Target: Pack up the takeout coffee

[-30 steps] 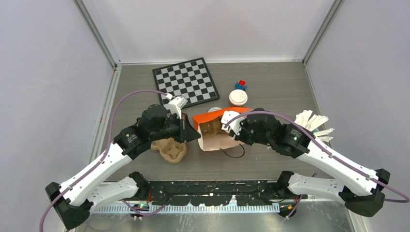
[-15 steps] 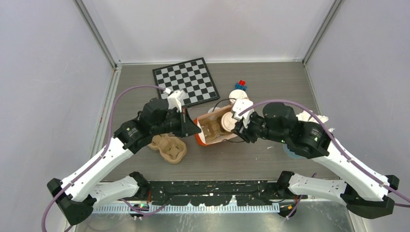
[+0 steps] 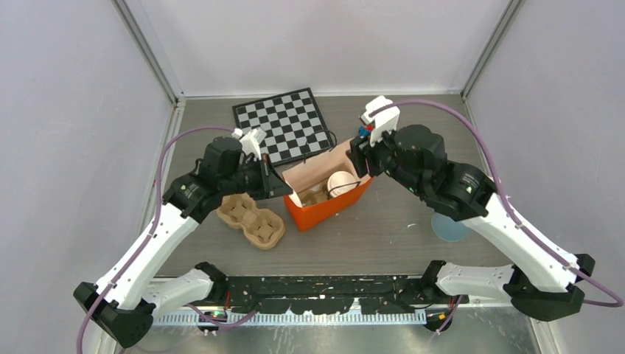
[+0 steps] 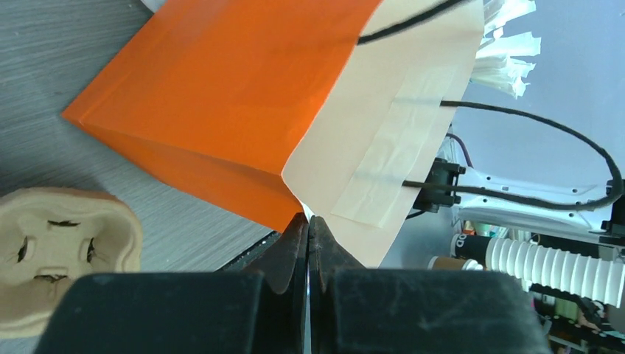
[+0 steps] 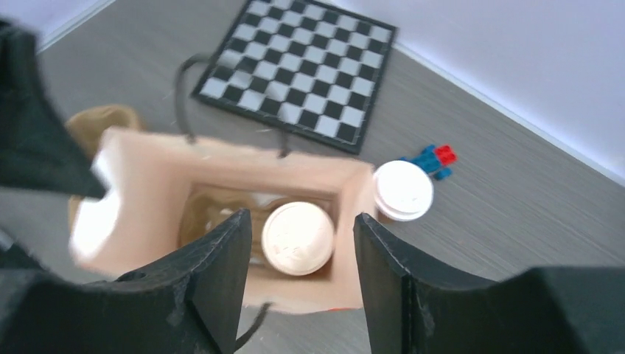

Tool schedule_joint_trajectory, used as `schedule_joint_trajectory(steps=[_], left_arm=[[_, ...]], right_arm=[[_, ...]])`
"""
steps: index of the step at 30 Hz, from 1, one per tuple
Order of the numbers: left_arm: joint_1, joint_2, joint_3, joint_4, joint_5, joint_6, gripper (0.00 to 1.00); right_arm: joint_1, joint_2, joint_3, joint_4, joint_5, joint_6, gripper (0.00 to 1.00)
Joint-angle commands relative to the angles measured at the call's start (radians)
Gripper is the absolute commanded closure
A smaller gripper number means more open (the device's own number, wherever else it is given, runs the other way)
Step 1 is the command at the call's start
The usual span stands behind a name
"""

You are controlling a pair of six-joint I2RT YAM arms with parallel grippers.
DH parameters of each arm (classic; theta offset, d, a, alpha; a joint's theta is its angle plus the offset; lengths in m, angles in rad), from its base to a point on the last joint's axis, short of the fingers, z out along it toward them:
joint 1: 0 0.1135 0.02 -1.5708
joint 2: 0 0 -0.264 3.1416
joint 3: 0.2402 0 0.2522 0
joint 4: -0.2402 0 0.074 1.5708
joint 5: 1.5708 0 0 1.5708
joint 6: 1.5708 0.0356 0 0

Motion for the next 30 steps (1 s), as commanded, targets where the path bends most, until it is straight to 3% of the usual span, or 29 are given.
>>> schedule_joint_trajectory(steps=[1, 6, 15, 20, 26, 30], left_arm=[[0.081, 0.023, 0.07, -0.051, 0.168, 0.012, 1.0], [0.129, 0.067, 0.089, -0.067, 0.305, 0.054, 1.0], [0.152, 0.122, 0.131, -0.117, 0.389, 0.152, 1.0], [0.162, 0.129, 0.133, -0.131, 0.432, 0.258, 1.0], [0.162, 0.103, 0.102, -0.084, 0.533, 0.278, 1.0], [0.162, 0.087, 0.088, -0.082, 0.582, 0.302, 1.0]], right_arm=[[-0.101, 0.066, 0.093, 0.055, 0.146, 0.115, 0.41], [-0.244, 0.134, 0.135, 0.014, 0.142, 0.192, 0.32], [-0.471, 0.255, 0.165, -0.034, 0.055, 0.3, 0.09], [-0.589, 0.422, 0.284, -0.182, -0.071, 0.335, 0.05], [-0.64, 0.735, 0.593, -0.481, -0.213, 0.291, 0.05], [-0.641, 0.846, 0.673, -0.513, -0.282, 0.278, 0.05]])
